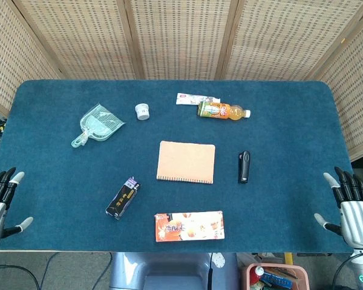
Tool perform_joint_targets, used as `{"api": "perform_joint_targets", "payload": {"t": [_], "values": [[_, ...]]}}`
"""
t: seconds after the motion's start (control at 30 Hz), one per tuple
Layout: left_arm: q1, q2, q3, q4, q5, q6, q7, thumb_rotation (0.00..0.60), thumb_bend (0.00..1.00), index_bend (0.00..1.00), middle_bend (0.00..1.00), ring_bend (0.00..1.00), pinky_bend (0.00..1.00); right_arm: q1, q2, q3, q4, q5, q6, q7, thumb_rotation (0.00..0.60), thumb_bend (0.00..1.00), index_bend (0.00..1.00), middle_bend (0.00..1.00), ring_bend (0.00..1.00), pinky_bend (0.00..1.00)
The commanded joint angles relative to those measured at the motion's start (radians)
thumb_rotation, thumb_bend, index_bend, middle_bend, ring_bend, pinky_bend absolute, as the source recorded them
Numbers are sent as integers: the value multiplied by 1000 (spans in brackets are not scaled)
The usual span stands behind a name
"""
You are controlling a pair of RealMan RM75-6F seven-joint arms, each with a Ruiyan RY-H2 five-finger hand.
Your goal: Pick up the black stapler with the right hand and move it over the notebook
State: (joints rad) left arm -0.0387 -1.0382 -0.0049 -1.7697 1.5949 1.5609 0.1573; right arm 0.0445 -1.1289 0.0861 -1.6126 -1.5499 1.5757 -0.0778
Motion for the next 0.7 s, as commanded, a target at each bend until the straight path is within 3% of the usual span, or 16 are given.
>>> {"api": "perform_joint_targets", "payload": {"t": [0.03,0.2,0.37,0.53,0.7], "values": [[-2,-1,-5,2,-6,-3,-6,600,44,0,0,0,0,8,-5,1,8,11,-19,-7,600,0,0,0,0,0],[-4,-7,-8,14,-11,-4,-3,600,44,0,0,0,0,69,-1,10,60,35,-128,-41,600,0,0,0,0,0],[-22,-22,-26,13,-44,-33,22,600,44,0,0,0,0,190,-6,13,179,-50,-247,57,600,0,0,0,0,0],[-42,-52,-49,23,-75,-51,69,600,45,0,0,0,0,340,-61,-7,379,-232,-283,208,600,0,55,25,0,0],[-59,-70,-61,24,-123,-87,109,600,44,0,0,0,0,480,-187,-62,675,-381,-289,325,600,0,150,94,0,0]]}}
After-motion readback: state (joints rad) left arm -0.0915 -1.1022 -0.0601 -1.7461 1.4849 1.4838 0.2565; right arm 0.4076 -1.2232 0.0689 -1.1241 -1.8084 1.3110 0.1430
